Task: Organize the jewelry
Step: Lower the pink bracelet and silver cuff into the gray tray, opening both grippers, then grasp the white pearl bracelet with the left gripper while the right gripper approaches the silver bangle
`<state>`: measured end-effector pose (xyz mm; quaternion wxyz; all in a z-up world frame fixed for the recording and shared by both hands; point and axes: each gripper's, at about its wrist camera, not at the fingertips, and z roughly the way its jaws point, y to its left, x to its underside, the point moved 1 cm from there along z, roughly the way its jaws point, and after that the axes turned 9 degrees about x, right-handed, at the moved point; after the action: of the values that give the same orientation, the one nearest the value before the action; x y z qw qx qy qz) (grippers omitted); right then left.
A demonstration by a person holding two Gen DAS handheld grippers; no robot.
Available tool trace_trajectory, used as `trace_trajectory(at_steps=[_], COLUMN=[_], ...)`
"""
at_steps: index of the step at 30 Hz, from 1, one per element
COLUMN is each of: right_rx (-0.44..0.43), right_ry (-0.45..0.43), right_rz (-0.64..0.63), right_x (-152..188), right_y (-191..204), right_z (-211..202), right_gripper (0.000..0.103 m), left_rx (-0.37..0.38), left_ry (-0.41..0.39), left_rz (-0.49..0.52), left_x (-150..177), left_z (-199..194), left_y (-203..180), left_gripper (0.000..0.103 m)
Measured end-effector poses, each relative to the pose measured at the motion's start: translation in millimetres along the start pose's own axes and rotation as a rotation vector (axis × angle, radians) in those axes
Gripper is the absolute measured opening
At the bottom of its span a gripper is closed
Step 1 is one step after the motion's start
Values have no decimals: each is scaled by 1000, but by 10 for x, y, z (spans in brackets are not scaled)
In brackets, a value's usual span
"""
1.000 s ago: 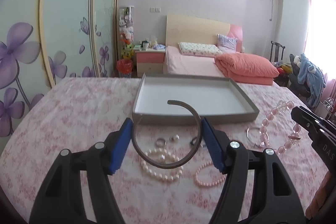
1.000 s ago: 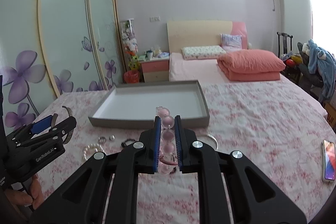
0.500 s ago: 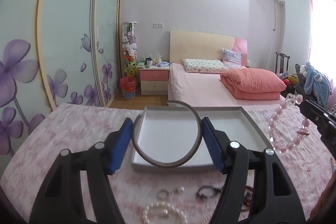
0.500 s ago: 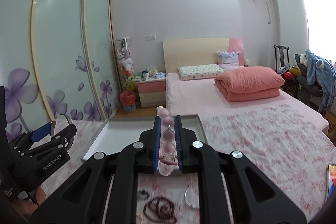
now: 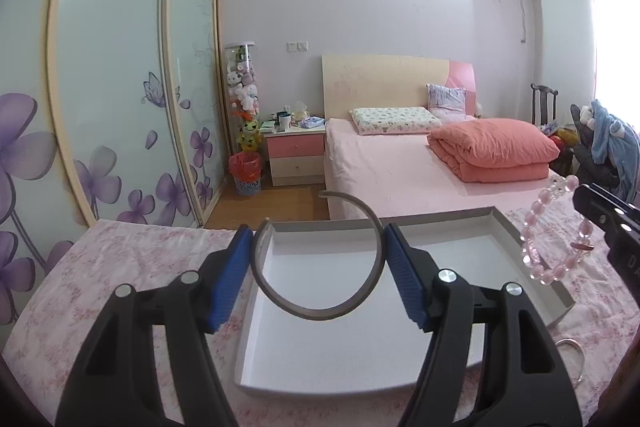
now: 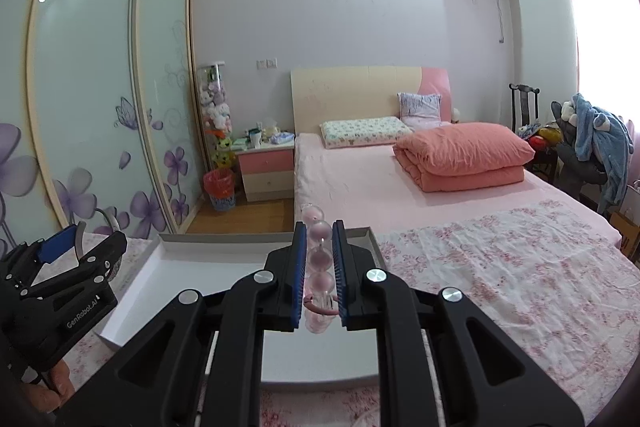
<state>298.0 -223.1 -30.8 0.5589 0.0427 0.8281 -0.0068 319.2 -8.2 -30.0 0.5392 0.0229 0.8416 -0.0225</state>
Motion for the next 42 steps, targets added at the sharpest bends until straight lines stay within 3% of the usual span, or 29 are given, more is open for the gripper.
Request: trace_trajectory(at_steps=[12,22,24,26,27,36,42], right_rx=[-3,5,5,3,8,23,36], right_ry=[91,161,157,148,137,102,140], right_rz=[-5,8,4,6,9,45,63], right_x=[116,176,176,151,130,78,253], right_y=[156,193,202,195,185,-76,-270], right_z=[401,574,558,520,483,140,-138], right_gripper=[14,14,18,44,49,50,50], left_rx=[10,26,17,5,-1,-42,-45], left_ry=[68,58,60,58,57,53,72], left_rz=[-11,32,21,17,16,-28,-59], left_x=[97,43,16,8,1,20,212], left_z=[429,495,494,465,452,61,-354], left_y=[64,4,43,80,98,478,614], left_gripper=[65,65,66,72,73,77,80])
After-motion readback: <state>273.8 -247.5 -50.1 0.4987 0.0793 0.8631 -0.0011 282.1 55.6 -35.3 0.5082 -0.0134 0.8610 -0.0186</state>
